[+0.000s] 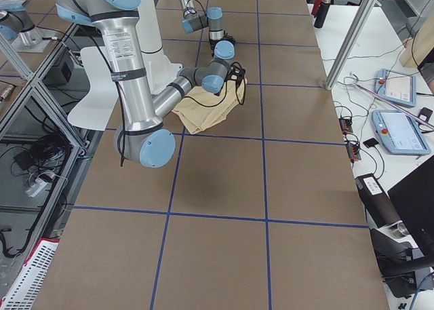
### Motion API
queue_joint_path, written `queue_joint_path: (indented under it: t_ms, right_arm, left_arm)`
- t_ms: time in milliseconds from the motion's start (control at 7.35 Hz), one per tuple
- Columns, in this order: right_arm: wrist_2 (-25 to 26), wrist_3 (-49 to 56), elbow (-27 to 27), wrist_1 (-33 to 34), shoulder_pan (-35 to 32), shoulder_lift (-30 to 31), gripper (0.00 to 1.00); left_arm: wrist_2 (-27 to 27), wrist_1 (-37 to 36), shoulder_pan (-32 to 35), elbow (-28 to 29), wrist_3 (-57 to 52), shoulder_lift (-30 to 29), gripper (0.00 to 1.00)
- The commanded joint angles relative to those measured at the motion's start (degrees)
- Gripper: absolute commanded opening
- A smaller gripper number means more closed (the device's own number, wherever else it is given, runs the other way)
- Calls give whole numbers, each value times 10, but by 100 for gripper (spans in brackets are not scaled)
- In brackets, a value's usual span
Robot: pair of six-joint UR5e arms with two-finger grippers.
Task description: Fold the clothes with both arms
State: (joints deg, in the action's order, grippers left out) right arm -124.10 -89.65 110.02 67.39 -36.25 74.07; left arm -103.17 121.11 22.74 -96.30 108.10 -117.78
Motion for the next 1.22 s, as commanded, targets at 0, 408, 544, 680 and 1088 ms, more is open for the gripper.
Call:
queue_joint_path:
  t_ms: [0, 408, 544, 680, 1088]
  right_arm:
    - [0, 0, -2, -2, 0, 0, 100]
    - [1, 0, -9, -3, 0, -1, 100]
    - [2, 0, -9, -3, 0, -1, 100]
    - [2, -1, -10, -3, 0, -1, 100]
    - [25, 1, -11, -4, 3, -4, 100]
  left_arm:
    - [0, -29, 38, 1, -7, -5, 0]
    - [1, -29, 88, 47, -57, -33, 0]
    - [2, -25, 101, 92, -70, -64, 0]
    - [3, -22, 112, 124, -91, -87, 0]
    - [32, 7, 141, 174, -137, -117, 0]
